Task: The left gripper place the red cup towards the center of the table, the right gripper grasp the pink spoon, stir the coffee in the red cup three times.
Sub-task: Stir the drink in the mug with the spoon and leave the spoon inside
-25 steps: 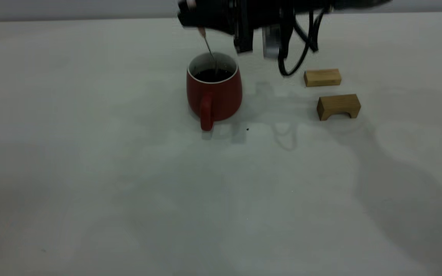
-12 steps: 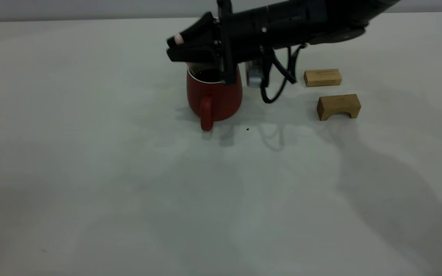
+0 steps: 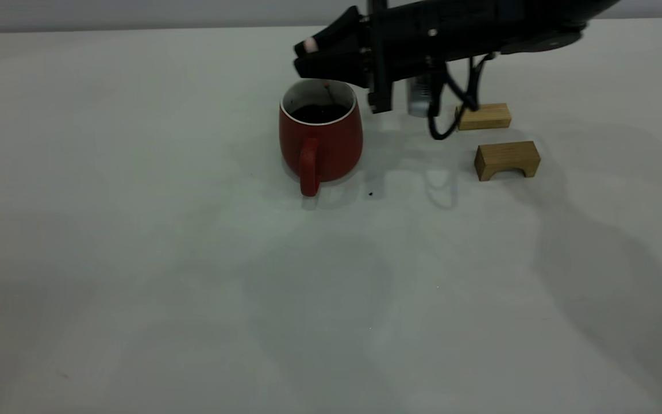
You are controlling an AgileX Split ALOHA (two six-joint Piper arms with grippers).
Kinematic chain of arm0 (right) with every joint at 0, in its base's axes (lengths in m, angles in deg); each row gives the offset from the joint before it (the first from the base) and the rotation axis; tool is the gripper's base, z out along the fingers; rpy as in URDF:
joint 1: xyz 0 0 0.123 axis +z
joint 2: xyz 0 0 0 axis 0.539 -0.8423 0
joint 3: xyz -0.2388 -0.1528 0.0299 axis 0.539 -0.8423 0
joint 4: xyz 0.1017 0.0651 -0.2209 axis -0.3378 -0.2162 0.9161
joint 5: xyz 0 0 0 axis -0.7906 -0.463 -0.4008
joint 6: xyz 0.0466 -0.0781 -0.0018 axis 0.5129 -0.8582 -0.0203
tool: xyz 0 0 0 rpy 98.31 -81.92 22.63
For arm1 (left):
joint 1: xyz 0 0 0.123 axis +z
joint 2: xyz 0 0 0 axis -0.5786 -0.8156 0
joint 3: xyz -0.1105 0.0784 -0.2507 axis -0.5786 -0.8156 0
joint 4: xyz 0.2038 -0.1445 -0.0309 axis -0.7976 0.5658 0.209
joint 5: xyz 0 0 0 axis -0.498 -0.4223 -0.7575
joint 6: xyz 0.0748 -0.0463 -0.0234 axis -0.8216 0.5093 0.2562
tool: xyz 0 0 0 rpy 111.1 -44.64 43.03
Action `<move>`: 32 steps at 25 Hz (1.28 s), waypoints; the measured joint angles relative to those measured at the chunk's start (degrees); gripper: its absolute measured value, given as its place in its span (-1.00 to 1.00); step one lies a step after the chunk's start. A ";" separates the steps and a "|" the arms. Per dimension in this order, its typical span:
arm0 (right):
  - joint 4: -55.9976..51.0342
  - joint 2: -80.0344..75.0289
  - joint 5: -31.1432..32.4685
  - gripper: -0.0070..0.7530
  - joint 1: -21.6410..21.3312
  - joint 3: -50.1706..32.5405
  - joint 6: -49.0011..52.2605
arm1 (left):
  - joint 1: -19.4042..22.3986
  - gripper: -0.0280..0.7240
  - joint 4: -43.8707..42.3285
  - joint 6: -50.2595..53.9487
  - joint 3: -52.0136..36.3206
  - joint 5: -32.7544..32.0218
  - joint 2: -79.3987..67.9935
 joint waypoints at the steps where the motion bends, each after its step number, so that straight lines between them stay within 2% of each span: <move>1: -0.09 0.43 -0.05 -0.64 -0.13 -1.22 -0.05 | 0.00 0.16 0.00 0.00 0.00 0.00 0.00; 6: -2.19 0.63 0.03 -0.64 2.76 -2.17 -0.05 | 0.00 0.16 0.02 0.00 0.00 0.00 0.00; 10: -2.32 -2.17 0.76 -0.64 4.92 3.68 -0.05 | 0.00 0.16 0.02 0.00 0.00 0.00 0.00; 13: -2.38 -4.48 0.96 -0.64 4.38 7.38 -0.10 | 0.00 0.16 0.07 0.00 0.00 0.00 0.00; 20: -0.86 -4.71 2.20 -0.64 0.94 7.77 0.03 | 0.00 0.16 0.07 0.00 0.00 0.00 0.00; 28: 2.62 -3.82 1.92 -0.64 0.93 7.56 0.03 | 0.00 0.16 0.07 0.00 0.00 0.00 0.00; 32: 1.61 -2.44 0.67 -0.64 0.93 3.90 0.55 | 0.00 0.16 0.07 0.00 0.00 0.00 0.00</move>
